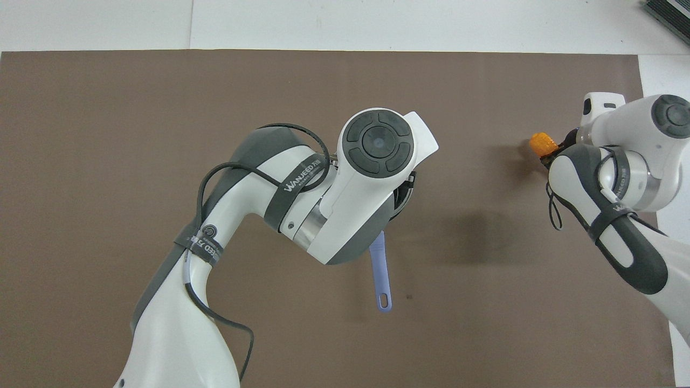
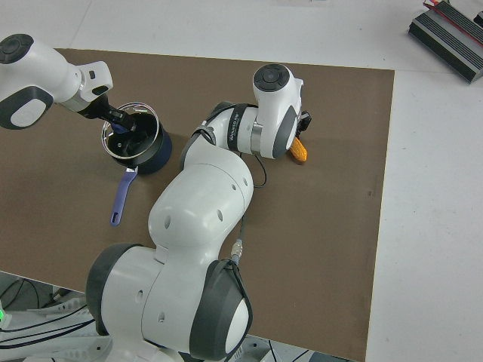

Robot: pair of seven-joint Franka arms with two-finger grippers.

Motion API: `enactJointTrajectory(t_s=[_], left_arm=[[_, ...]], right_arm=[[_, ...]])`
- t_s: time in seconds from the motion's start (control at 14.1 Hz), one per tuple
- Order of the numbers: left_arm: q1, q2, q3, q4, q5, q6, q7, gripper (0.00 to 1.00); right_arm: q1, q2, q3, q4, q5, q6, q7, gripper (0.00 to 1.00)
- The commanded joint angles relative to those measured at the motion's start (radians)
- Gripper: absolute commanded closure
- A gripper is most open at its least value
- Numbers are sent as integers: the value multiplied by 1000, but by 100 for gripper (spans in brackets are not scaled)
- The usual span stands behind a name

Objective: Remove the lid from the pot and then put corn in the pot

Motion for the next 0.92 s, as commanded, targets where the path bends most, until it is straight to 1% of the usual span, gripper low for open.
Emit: enactJointTrajectory(t_s=[0.0,0.14,0.36,0.71,0.85], left_arm=[[76,-96,-6,-137,6,0,112,100],[130,-132,-4,-190,-14,7,175,100],[237,-140,-6,-198,-53,-4,237,100],[420,-140,-4,-211,-70,-30,435,100],[476,-143,-4,-225,-70,-30,493,100]], right_arm=[[19,-99,12,-5,7,-87,131,100],[62,-134,12,21,4,-174,221,100],[140,-140,12,90,-13,-282,358,100],[321,-154,10,99,-47,-318,602,100],[385,-163,13,98,-35,-318,703,100]])
